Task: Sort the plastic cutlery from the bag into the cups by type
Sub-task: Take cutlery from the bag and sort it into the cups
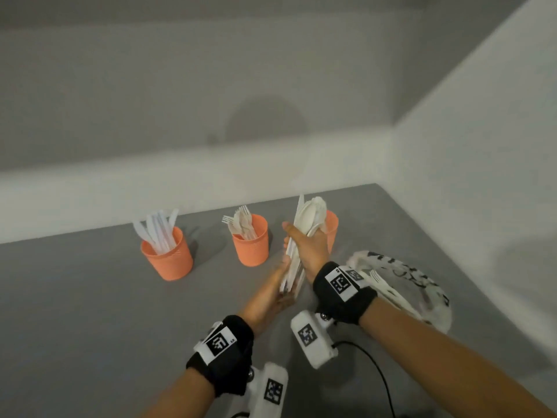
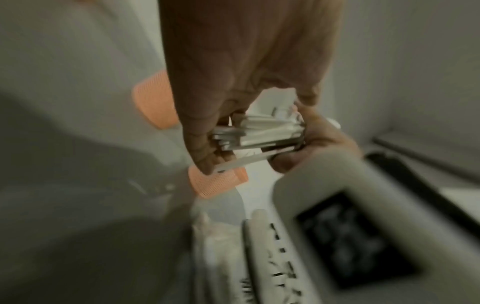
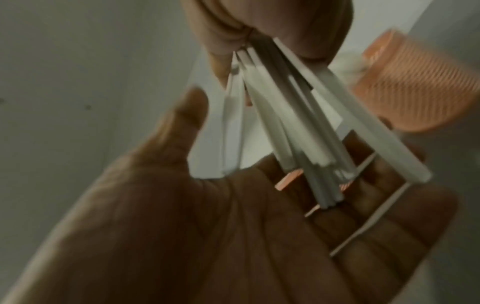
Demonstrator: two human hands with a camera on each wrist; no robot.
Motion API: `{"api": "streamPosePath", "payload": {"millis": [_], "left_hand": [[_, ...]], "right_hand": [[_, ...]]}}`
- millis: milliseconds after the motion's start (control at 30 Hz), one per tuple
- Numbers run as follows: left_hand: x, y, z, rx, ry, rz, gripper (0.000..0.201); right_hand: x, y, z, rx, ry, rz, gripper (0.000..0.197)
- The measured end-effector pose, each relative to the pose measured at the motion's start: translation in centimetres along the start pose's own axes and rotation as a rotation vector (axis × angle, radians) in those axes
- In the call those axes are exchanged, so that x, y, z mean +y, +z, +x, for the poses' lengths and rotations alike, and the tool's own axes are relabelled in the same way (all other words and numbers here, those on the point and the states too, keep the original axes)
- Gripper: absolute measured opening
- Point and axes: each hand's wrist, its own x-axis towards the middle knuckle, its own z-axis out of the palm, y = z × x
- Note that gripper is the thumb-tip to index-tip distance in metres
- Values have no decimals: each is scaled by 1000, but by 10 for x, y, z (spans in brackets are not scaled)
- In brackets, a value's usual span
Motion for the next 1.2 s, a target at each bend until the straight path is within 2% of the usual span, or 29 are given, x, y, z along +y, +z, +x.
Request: {"api": "streamPosePath", "payload": {"millis": [67, 100, 233, 300, 333, 433, 500, 600, 700, 800, 900, 967, 1100, 1200], "left_hand": [[-6, -21, -8, 77, 25, 156, 30], [-7, -31, -11, 116, 8, 164, 28], [-1, -65, -26, 141, -31, -14, 25], [5, -79, -32, 120, -42, -77, 22], [8, -86, -35, 104, -50, -98, 21], [15, -106, -45, 55, -93, -208, 18], [13, -121, -50, 62, -108, -372, 25], [7, -141, -49, 175, -215, -622, 41], [6, -154, -43, 281, -282, -695, 54], [15, -156, -38, 266, -236, -671, 52], [28, -149, -36, 243, -193, -496, 35], [31, -143, -35, 200, -187, -405, 33], [30, -145, -34, 152, -201, -220, 31], [40, -155, -34, 133, -95, -142, 22]], "right_hand": [[6, 20, -6, -43, 50, -17, 17], [10, 30, -8, -64, 64, -8, 15], [15, 66, -27, -217, 67, 105, 7], [23, 81, -32, -301, 99, 153, 19], [28, 88, -35, -331, 129, 160, 17], [37, 105, -43, -320, 156, 142, 10], [39, 116, -47, -278, 96, 121, 12], [43, 132, -54, -226, -53, 69, 13], [51, 145, -61, -187, -158, 46, 15], [61, 152, -63, -160, -178, 35, 20], [67, 155, -63, -141, -190, -18, 18], [69, 156, -63, -127, -177, -16, 15], [65, 150, -52, -106, -79, -1, 18], [58, 138, -43, -209, 39, -6, 18]]}}
